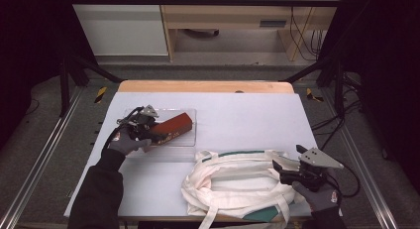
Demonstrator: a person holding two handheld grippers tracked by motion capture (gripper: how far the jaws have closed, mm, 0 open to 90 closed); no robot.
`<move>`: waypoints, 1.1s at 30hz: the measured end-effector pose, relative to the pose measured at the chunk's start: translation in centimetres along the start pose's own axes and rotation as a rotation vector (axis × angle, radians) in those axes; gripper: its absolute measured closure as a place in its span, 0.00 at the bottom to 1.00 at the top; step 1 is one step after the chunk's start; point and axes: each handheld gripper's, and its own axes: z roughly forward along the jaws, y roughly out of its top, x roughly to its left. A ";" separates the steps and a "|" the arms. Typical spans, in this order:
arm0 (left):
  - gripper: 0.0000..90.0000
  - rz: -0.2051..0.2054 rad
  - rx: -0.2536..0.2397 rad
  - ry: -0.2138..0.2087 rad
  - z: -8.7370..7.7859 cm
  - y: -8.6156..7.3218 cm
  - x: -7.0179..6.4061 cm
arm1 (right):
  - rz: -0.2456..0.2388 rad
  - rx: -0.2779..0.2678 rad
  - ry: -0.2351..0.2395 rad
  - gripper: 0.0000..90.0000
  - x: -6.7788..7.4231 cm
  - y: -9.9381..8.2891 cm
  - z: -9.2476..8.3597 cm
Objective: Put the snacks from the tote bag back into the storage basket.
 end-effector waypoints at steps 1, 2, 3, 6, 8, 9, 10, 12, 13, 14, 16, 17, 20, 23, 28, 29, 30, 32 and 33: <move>0.41 -0.010 -0.003 -0.004 -0.1 0.0 0.1 | 0.000 0.000 0.000 0.08 0.0 0.0 0.0; 0.40 -0.015 -0.007 -0.004 -0.1 -0.1 0.2 | 0.000 0.000 0.000 0.08 0.0 0.0 0.0; 0.40 -0.017 -0.010 -0.001 -0.2 -0.1 0.2 | -0.001 0.001 -0.001 0.08 0.0 0.0 0.0; 0.36 -0.023 -0.019 0.006 -0.3 -0.1 0.1 | -0.002 -0.002 -0.001 0.08 0.0 0.0 0.0; 0.35 -0.035 -0.039 -0.004 -0.5 -0.2 0.1 | -0.002 -0.003 -0.001 0.08 0.0 0.0 0.0; 0.35 -0.034 -0.045 0.003 -0.7 -0.1 0.0 | -0.002 -0.002 -0.001 0.08 0.0 0.0 0.0; 0.35 -0.041 -0.060 0.003 -0.9 -0.1 -0.1 | -0.002 -0.003 -0.001 0.08 0.0 0.0 0.0; 0.35 -0.050 -0.080 0.023 -1.6 0.0 -0.4 | -0.001 -0.002 -0.001 0.08 0.0 0.0 0.0; 0.35 -0.054 -0.089 0.035 -1.9 0.1 -0.5 | -0.002 -0.001 -0.002 0.08 0.0 0.0 0.0; 0.35 -0.060 -0.104 0.045 -2.3 0.2 -0.7 | -0.001 -0.001 -0.001 0.08 0.0 0.0 0.0; 0.36 -0.089 -0.144 0.081 -3.4 0.2 -1.0 | 0.000 -0.002 -0.001 0.08 0.0 0.0 0.0; 0.37 -0.107 -0.168 0.089 -3.8 0.2 -1.2 | 0.000 -0.001 -0.001 0.08 0.0 0.0 0.0; 0.44 -0.152 -0.230 0.127 -4.6 -0.2 -2.0 | -0.002 0.000 -0.003 0.08 0.0 0.0 0.0; 0.49 -0.178 -0.254 0.150 -4.8 -0.9 -2.9 | 0.001 -0.001 -0.006 0.08 0.1 0.0 0.0; 0.62 -0.229 -0.281 0.224 -4.7 -1.8 -4.6 | -0.001 0.004 -0.005 0.07 0.1 -0.1 0.0; 0.64 -0.241 -0.293 0.224 -4.7 -1.9 -4.9 | -0.005 0.004 -0.005 0.07 0.1 -0.1 0.0; 0.68 -0.253 -0.297 0.228 -4.6 -2.0 -5.2 | -0.004 0.002 -0.004 0.07 0.2 -0.1 -0.1; 0.75 -0.252 -0.291 0.254 -4.6 -2.1 -6.0 | -0.006 -0.003 -0.004 0.07 0.2 -0.1 -0.2; 0.79 -0.260 -0.289 0.256 -4.5 -2.1 -6.2 | -0.002 -0.003 -0.004 0.08 0.2 -0.1 -0.2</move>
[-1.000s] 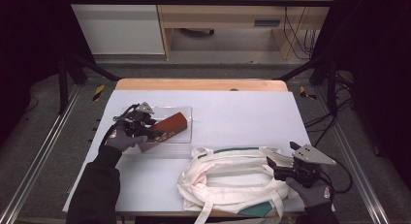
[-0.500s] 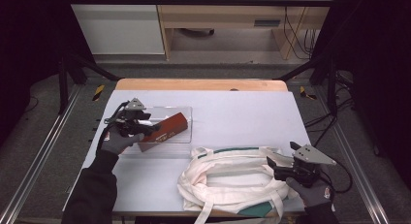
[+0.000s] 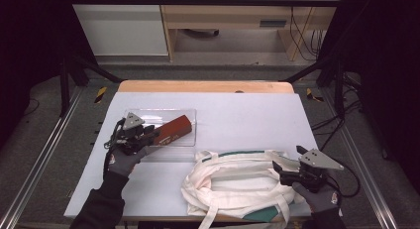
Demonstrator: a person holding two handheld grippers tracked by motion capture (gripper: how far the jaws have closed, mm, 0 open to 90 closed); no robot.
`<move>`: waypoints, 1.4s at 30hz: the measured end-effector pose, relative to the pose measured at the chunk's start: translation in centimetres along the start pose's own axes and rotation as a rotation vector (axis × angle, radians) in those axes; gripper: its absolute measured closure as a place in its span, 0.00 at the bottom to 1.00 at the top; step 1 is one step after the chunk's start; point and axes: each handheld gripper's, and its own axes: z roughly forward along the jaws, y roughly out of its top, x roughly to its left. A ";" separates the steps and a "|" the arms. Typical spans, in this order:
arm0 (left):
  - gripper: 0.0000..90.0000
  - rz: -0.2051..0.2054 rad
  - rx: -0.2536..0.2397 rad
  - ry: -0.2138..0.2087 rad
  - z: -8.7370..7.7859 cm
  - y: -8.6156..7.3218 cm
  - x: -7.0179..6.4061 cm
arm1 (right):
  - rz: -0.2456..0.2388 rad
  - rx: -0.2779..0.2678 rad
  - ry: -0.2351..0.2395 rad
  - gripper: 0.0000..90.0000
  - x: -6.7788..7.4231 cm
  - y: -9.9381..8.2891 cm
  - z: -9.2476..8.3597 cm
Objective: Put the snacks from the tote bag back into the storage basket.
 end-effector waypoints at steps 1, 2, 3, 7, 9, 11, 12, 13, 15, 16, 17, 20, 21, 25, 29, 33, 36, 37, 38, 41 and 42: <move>0.83 -0.004 0.000 0.002 0.0 -0.1 -0.2 | 0.001 0.000 0.001 0.08 0.0 0.0 0.0; 0.86 -0.002 0.005 0.005 0.0 -0.2 -0.4 | -0.003 -0.001 0.001 0.08 0.0 0.0 0.0; 0.90 0.000 0.014 0.003 0.2 -0.3 -0.7 | -0.001 0.000 0.003 0.08 0.0 0.0 0.0; 0.98 0.006 0.040 0.006 1.0 -0.8 -1.0 | -0.005 0.002 0.004 0.08 0.0 -0.1 0.0; 1.00 0.001 0.056 0.006 1.5 -1.1 -1.0 | -0.005 0.003 0.004 0.08 0.0 -0.1 0.0; 1.00 0.007 0.071 0.012 1.8 -1.3 -1.0 | -0.004 0.004 0.004 0.08 0.1 -0.1 0.1; 1.00 0.010 0.076 0.013 1.9 -1.3 -1.0 | -0.003 0.004 0.005 0.08 0.0 -0.2 0.1; 1.00 0.010 0.079 0.012 1.9 -1.3 -1.0 | -0.003 0.004 0.005 0.08 0.0 -0.2 0.1; 1.00 0.009 0.081 0.007 2.0 -1.3 -1.1 | -0.002 0.006 0.006 0.07 0.1 -0.2 0.1; 1.00 0.016 0.089 0.008 2.0 -1.3 -1.1 | -0.004 0.006 0.006 0.08 0.1 -0.2 0.1; 1.00 0.018 0.099 0.006 2.2 -1.3 -1.2 | -0.005 0.006 0.006 0.07 0.1 -0.2 0.1; 1.00 0.006 0.122 0.009 2.7 -1.4 -1.2 | -0.007 0.008 0.006 0.07 0.1 -0.2 0.1; 1.00 0.013 0.130 0.007 2.8 -1.4 -1.1 | -0.008 0.007 0.006 0.07 0.1 -0.2 0.1; 1.00 0.008 0.156 0.023 3.1 -1.4 -1.0 | -0.008 0.006 0.007 0.07 0.1 -0.2 0.1; 1.00 0.000 0.157 0.039 3.3 -1.5 -0.9 | -0.009 0.004 0.009 0.07 0.1 -0.2 0.1; 1.00 -0.008 0.165 0.041 3.3 -1.4 -0.7 | -0.011 0.006 0.009 0.07 0.2 -0.2 0.1; 1.00 -0.013 0.169 0.043 3.4 -1.4 -0.7 | -0.013 0.006 0.010 0.07 0.2 -0.2 0.2; 1.00 -0.014 0.168 0.047 3.4 -1.4 -0.7 | -0.014 0.006 0.010 0.07 0.2 -0.2 0.2; 1.00 -0.014 0.172 0.048 3.4 -1.4 -0.6 | -0.014 0.007 0.010 0.07 0.2 -0.2 0.2; 1.00 -0.025 0.165 0.054 3.4 -1.3 -0.5 | -0.015 0.006 0.010 0.07 0.2 -0.2 0.2; 1.00 -0.025 0.167 0.053 3.3 -1.3 -0.4 | -0.014 0.006 0.009 0.07 0.2 -0.2 0.2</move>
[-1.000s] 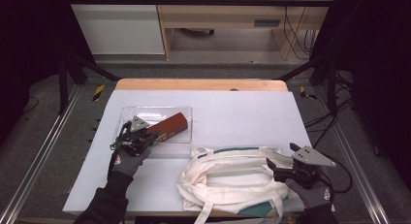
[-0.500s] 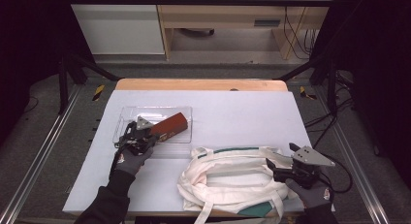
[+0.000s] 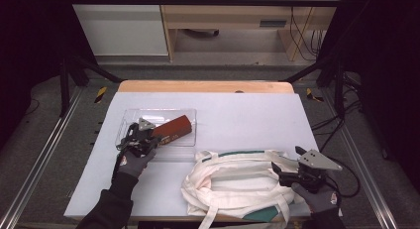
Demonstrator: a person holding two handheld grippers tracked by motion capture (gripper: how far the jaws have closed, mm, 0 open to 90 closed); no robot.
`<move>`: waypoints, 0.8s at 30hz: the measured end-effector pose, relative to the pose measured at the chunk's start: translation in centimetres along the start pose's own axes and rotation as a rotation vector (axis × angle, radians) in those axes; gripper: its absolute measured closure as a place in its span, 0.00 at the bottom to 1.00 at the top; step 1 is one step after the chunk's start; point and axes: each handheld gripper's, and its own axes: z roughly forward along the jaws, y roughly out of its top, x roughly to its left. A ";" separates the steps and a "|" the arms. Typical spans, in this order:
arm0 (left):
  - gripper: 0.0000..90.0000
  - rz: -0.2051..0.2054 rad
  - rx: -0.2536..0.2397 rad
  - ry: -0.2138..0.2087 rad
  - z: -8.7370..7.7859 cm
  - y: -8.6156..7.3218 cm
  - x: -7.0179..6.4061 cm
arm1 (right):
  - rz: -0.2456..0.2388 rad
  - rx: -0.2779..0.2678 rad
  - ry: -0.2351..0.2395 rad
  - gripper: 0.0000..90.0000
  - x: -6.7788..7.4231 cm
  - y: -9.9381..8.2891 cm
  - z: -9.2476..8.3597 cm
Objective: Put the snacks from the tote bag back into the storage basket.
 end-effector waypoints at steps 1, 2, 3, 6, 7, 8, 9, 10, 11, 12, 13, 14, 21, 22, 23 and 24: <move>1.00 -0.003 -0.002 0.003 0.0 0.0 0.1 | -0.001 0.000 0.000 0.07 0.0 0.0 0.0; 1.00 -0.003 -0.004 0.004 0.0 0.0 0.2 | -0.001 0.000 0.000 0.07 0.0 0.0 0.0; 1.00 -0.006 -0.002 0.005 0.0 0.0 0.3 | -0.002 0.000 0.001 0.07 0.0 0.0 0.0; 1.00 -0.010 -0.006 0.014 0.1 0.1 0.4 | -0.002 0.000 0.001 0.07 0.0 0.0 0.0; 1.00 -0.009 -0.008 0.017 0.1 0.1 0.4 | -0.001 0.001 0.001 0.07 0.0 0.0 0.0; 1.00 -0.013 -0.007 0.015 0.2 0.1 0.4 | -0.002 0.001 0.001 0.07 0.0 0.0 0.0; 1.00 -0.009 -0.003 0.021 0.2 0.2 0.5 | -0.002 0.000 0.001 0.07 0.0 0.0 0.0; 1.00 -0.007 0.001 0.022 0.2 0.3 0.5 | -0.002 0.001 0.001 0.07 0.0 0.0 0.0; 1.00 -0.012 -0.006 0.023 0.2 0.3 0.5 | -0.003 0.002 0.001 0.07 0.0 0.0 0.0; 1.00 -0.008 -0.005 0.024 0.2 0.5 0.6 | -0.003 0.002 0.001 0.07 0.0 0.0 0.0; 1.00 -0.015 -0.002 0.023 0.3 0.6 0.7 | -0.002 0.003 0.002 0.07 0.0 0.0 0.0; 1.00 -0.018 -0.004 0.024 0.3 0.6 0.7 | -0.003 0.003 0.002 0.07 0.0 0.0 0.0; 1.00 -0.027 0.017 0.039 0.8 0.7 1.1 | -0.005 0.003 0.003 0.07 0.0 0.0 0.1; 1.00 -0.030 0.017 0.042 0.8 0.7 1.2 | -0.005 0.002 0.003 0.07 0.0 0.0 0.1; 1.00 -0.035 0.017 0.044 0.8 0.8 1.3 | -0.006 0.002 0.002 0.07 0.0 0.0 0.1; 1.00 -0.049 0.014 0.044 0.9 0.8 1.4 | -0.004 0.002 0.003 0.07 0.0 0.0 0.1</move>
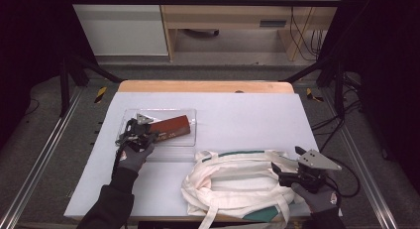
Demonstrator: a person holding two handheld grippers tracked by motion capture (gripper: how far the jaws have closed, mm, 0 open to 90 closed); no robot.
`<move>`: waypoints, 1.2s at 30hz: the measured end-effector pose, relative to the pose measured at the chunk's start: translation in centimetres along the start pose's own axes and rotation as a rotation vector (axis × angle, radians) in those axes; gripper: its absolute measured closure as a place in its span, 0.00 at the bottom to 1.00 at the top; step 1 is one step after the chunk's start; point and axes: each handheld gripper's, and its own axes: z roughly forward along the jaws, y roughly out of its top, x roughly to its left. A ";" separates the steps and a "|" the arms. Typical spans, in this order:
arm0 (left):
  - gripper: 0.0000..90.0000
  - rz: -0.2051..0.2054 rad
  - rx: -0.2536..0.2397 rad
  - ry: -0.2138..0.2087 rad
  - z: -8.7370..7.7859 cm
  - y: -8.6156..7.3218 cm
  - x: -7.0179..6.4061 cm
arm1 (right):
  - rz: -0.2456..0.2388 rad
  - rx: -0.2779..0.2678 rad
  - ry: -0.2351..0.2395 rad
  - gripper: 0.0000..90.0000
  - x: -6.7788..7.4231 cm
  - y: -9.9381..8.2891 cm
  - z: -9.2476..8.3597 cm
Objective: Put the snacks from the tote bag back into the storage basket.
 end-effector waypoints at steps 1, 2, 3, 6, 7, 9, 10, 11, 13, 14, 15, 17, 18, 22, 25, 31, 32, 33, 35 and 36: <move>1.00 0.001 0.003 0.006 0.0 0.0 0.1 | 0.000 0.000 0.000 0.07 0.0 0.0 0.0; 1.00 -0.002 0.004 0.010 0.0 0.0 0.2 | -0.002 0.000 -0.001 0.07 0.0 0.0 0.0; 1.00 -0.006 0.005 0.009 -0.1 0.1 0.3 | -0.002 0.000 -0.001 0.07 0.0 0.0 0.0; 1.00 -0.011 0.004 0.017 0.0 0.1 0.4 | -0.004 0.000 -0.001 0.07 0.0 0.0 0.0; 1.00 -0.013 0.002 0.021 0.0 0.1 0.4 | -0.003 0.001 -0.001 0.07 0.0 0.0 0.0; 1.00 -0.016 0.006 0.025 0.1 0.2 0.5 | -0.004 0.002 -0.001 0.07 0.0 0.0 0.0; 1.00 -0.017 0.005 0.027 0.1 0.3 0.6 | -0.004 0.002 -0.001 0.07 0.0 0.0 0.0; 1.00 -0.021 0.005 0.026 0.2 0.3 0.7 | -0.004 0.002 -0.001 0.07 0.0 0.0 0.0; 1.00 -0.025 0.009 0.025 0.3 0.3 0.8 | -0.003 0.002 0.000 0.07 0.1 0.0 0.1; 1.00 -0.030 0.008 0.026 0.4 0.3 0.9 | -0.003 0.002 0.000 0.07 0.1 0.0 0.1; 1.00 -0.029 0.009 0.025 0.4 0.3 1.0 | -0.002 0.002 0.001 0.07 0.1 0.0 0.1; 1.00 -0.032 0.007 0.022 0.4 0.3 1.0 | -0.003 0.002 0.001 0.07 0.1 0.0 0.1; 1.00 -0.033 0.005 0.020 0.4 0.3 1.0 | -0.003 0.002 0.001 0.07 0.1 0.0 0.1; 1.00 -0.033 0.001 0.025 0.4 0.3 1.0 | -0.009 0.004 0.002 0.07 0.1 0.0 0.1; 0.98 -0.043 -0.003 0.027 0.4 0.4 1.1 | -0.010 0.003 0.002 0.07 0.1 0.0 0.1; 1.00 -0.051 0.021 0.042 0.4 0.6 1.2 | -0.010 0.004 0.001 0.07 0.1 0.0 0.1; 1.00 -0.052 0.024 0.041 0.5 0.7 1.2 | -0.010 0.004 0.001 0.07 0.1 0.0 0.1; 1.00 -0.053 0.025 0.041 0.5 0.7 1.3 | -0.009 0.003 0.001 0.07 0.1 0.0 0.1; 1.00 -0.053 0.022 0.047 0.5 0.7 1.4 | -0.009 0.002 0.001 0.07 0.1 0.0 0.1; 1.00 -0.055 0.019 0.050 0.5 0.6 1.5 | -0.009 0.002 0.001 0.07 0.1 0.0 0.1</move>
